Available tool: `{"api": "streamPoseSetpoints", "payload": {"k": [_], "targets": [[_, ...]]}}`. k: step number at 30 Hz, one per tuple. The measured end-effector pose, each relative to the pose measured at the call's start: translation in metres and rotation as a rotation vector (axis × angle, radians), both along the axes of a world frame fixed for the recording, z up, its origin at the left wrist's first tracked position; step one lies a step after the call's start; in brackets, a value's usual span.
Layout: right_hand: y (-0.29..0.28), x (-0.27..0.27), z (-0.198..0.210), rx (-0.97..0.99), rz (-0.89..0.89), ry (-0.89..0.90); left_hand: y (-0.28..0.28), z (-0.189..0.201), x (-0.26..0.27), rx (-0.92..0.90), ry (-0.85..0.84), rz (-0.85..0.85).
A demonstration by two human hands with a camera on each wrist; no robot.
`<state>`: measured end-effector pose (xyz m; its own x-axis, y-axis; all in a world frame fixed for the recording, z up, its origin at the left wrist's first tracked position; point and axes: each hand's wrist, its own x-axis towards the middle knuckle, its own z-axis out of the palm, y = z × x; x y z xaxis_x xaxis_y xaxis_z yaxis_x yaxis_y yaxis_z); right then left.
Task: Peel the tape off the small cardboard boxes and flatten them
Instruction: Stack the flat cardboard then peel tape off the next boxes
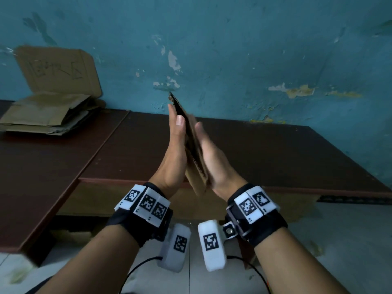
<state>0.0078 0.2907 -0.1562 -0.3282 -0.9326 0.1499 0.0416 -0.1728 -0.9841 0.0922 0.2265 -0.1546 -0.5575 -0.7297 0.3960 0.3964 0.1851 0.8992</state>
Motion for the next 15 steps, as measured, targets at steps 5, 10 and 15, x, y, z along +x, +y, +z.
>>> {"api": "streamPoseSetpoints", "payload": {"k": [5, 10, 15], "targets": [[-0.008, 0.015, -0.006, 0.065, 0.028, 0.200, 0.000, -0.012, 0.000, 0.003, -0.078, -0.055], [-0.005, 0.004, -0.012, 0.054, 0.088, 0.192, -0.009, -0.018, -0.001, 0.164, -0.100, -0.188], [-0.008, 0.008, -0.006, 0.088, -0.030, 0.236, -0.007, -0.011, 0.002, 0.168, -0.028, -0.135]]}}
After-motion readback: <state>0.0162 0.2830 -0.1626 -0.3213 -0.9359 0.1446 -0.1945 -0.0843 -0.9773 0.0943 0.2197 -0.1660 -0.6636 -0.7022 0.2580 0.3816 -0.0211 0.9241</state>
